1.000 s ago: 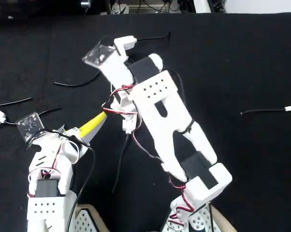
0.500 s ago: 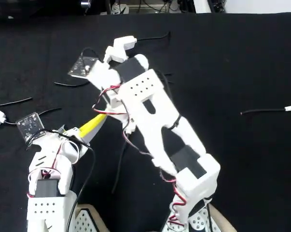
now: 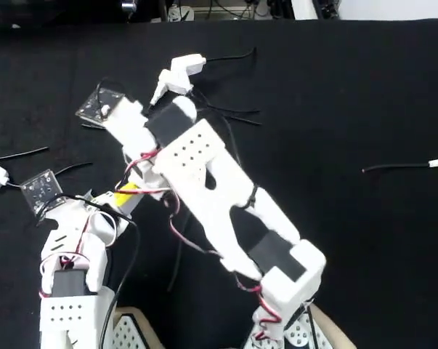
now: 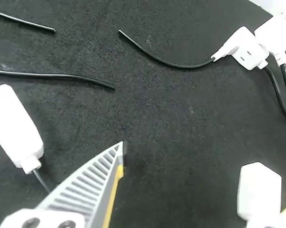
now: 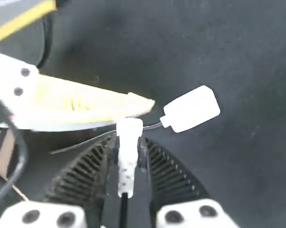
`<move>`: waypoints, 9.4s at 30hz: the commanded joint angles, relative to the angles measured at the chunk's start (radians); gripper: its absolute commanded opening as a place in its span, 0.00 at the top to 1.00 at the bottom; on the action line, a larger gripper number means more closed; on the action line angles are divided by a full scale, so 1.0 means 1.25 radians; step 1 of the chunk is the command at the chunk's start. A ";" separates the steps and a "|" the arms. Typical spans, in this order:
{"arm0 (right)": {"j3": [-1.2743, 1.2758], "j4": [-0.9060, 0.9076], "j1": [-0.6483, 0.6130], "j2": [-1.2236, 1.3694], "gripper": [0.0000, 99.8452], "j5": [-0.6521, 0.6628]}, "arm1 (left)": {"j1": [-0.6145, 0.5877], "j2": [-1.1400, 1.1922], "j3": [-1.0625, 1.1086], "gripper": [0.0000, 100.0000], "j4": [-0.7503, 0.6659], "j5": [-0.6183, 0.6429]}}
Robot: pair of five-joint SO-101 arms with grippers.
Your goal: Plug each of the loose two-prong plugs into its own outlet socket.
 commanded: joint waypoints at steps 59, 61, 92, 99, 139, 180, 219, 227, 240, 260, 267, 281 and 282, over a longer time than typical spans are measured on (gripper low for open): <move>1.033 -0.567 0.117 -0.414 0.88 -0.065 | -0.036 -0.005 0.010 0.46 -0.007 -0.006; 1.054 -0.572 0.115 -0.414 0.88 -0.065 | -0.036 -0.005 0.010 0.46 -0.007 -0.006; 1.197 -0.616 0.015 -0.578 0.79 -0.038 | -0.036 -0.005 0.010 0.46 -0.007 -0.006; 1.205 -0.632 0.006 -0.578 0.79 -0.038 | -0.036 -0.005 0.010 0.46 -0.006 -0.006; 1.125 -0.674 -0.039 -0.337 0.95 -0.014 | -0.042 -0.007 0.010 0.46 0.018 -0.006; 0.919 -0.345 0.096 -0.786 0.99 0.064 | 0.018 -0.007 0.010 0.46 0.014 -0.006; 0.159 -0.059 -0.043 -0.265 0.99 0.018 | 0.052 -0.007 0.010 0.46 0.005 -0.006; 0.158 -0.064 -0.042 -0.265 0.99 0.018 | 0.052 -0.007 0.010 0.46 0.007 -0.006; 0.159 -0.042 0.081 -0.240 0.99 -0.023 | 0.045 -0.007 0.010 0.46 0.005 -0.006; -0.204 0.012 0.233 0.267 0.99 -0.379 | -0.026 -0.009 0.010 0.46 0.001 -0.006; -0.212 0.012 0.248 0.278 0.99 -0.493 | -0.023 -0.009 0.010 0.46 0.001 -0.006; -0.083 0.011 0.216 0.265 0.99 -0.858 | -0.023 -0.009 0.010 0.46 0.001 -0.006; -0.068 0.011 0.209 0.265 0.99 -0.863 | -0.023 -0.009 0.010 0.46 0.001 -0.006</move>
